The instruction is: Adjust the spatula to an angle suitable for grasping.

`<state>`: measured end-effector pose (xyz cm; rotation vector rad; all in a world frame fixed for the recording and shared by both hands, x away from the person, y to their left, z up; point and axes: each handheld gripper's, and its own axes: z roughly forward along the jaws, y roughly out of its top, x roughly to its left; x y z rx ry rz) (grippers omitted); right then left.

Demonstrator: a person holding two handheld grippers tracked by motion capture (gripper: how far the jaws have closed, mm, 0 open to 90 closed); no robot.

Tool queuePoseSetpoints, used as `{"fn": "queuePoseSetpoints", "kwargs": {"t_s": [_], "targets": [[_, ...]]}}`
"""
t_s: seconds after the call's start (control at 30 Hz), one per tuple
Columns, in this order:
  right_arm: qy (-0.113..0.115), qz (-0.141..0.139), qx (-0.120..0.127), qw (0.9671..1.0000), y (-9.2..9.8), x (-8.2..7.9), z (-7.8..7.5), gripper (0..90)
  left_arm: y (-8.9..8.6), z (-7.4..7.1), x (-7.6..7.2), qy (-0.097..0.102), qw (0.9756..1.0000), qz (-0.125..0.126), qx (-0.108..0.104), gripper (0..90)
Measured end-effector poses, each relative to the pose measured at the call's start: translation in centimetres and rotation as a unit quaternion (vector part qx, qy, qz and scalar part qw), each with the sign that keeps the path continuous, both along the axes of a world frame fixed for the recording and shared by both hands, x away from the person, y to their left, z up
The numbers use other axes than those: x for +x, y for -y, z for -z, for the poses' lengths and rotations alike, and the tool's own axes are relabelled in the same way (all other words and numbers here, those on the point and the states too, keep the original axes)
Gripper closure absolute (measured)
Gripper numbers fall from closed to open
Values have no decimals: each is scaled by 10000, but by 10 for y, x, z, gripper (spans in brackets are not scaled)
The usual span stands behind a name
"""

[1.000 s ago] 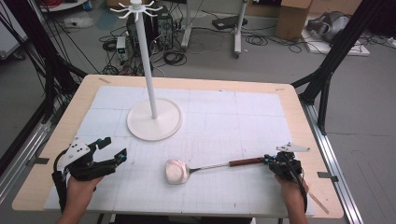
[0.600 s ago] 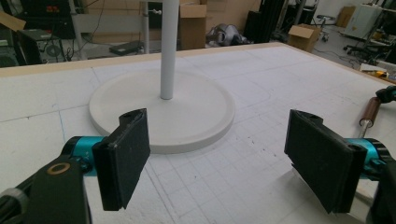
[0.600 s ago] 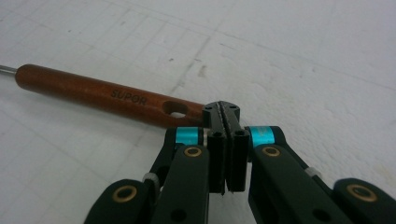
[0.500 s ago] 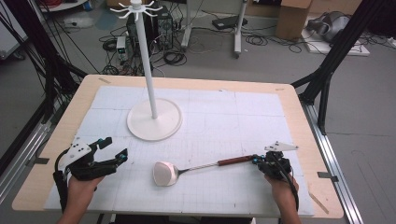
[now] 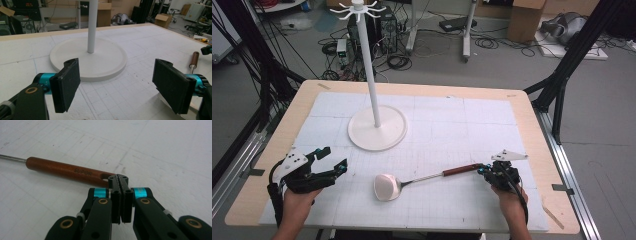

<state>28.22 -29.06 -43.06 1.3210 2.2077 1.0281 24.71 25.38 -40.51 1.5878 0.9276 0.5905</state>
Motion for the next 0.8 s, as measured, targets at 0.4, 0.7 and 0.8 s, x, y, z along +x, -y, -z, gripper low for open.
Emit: {"fn": "queuePoseSetpoints", "kwargs": {"t_s": [0.4, 0.7, 0.8], "targets": [[625, 743, 343, 9947, 24, -40, -26, 288, 1, 0, 2, -18, 9998, 194, -65, 221], [1136, 954, 517, 9876, 38, -70, -37, 175, 1, -1, 5, -29, 9993, 334, -191, 221], [1293, 1012, 606, 9846, 42, -77, -39, 174, 2, -2, 4, -6, 9991, 387, -162, 224]]}}
